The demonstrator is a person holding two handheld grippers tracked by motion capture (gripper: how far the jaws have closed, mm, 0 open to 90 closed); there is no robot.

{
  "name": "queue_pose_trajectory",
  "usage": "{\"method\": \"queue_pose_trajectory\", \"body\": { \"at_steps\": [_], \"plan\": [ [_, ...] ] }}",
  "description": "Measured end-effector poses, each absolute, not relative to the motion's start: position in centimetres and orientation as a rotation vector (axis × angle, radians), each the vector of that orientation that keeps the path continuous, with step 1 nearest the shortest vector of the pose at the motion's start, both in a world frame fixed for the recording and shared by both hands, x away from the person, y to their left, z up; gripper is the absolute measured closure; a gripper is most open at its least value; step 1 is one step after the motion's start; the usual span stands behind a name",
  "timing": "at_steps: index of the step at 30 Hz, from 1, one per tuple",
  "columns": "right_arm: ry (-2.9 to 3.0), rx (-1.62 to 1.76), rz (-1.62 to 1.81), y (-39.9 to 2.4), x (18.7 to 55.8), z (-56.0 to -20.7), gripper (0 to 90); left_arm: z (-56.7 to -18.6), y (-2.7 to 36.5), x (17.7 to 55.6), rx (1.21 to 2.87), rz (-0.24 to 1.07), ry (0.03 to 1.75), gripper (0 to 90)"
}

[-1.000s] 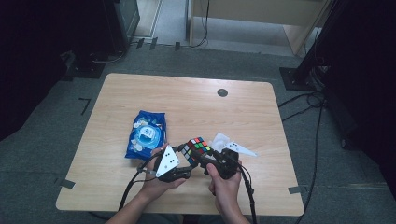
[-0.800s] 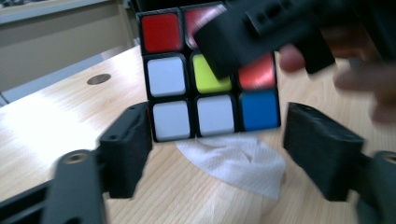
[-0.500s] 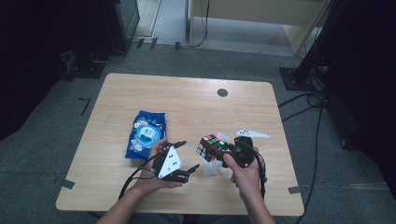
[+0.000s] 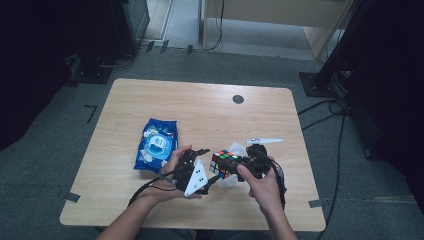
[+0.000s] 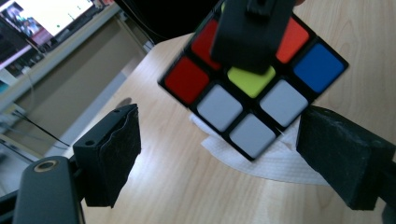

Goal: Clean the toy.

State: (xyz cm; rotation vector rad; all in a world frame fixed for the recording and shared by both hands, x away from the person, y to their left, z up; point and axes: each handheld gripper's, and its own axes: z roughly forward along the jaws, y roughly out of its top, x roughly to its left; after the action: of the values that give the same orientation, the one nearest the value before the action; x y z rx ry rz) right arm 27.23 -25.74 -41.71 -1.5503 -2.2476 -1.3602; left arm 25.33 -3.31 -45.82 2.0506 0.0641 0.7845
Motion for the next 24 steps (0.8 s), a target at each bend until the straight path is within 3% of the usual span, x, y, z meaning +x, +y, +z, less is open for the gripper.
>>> {"method": "queue_pose_trajectory", "body": {
  "at_steps": [8,15,17,24],
  "plan": [
    [-2.295,-1.521,-1.233,-25.2,27.5,-42.1,34.3,-46.5,-4.5,24.6,2.103,0.861,-0.073,16.4],
    [-2.293,-1.496,-1.196,-25.0,27.6,-42.5,34.1,-47.3,-5.0,24.1,2.101,0.899,-0.132,25.4],
    [-2.316,-1.494,-1.210,-25.1,27.6,-42.5,32.2,-47.4,-4.7,23.9,2.092,0.889,-0.149,32.4],
    [-2.276,-1.395,-1.393,-26.2,27.4,-41.7,26.1,-47.7,-3.1,24.2,2.066,0.787,0.022,34.6]
  ]
}}
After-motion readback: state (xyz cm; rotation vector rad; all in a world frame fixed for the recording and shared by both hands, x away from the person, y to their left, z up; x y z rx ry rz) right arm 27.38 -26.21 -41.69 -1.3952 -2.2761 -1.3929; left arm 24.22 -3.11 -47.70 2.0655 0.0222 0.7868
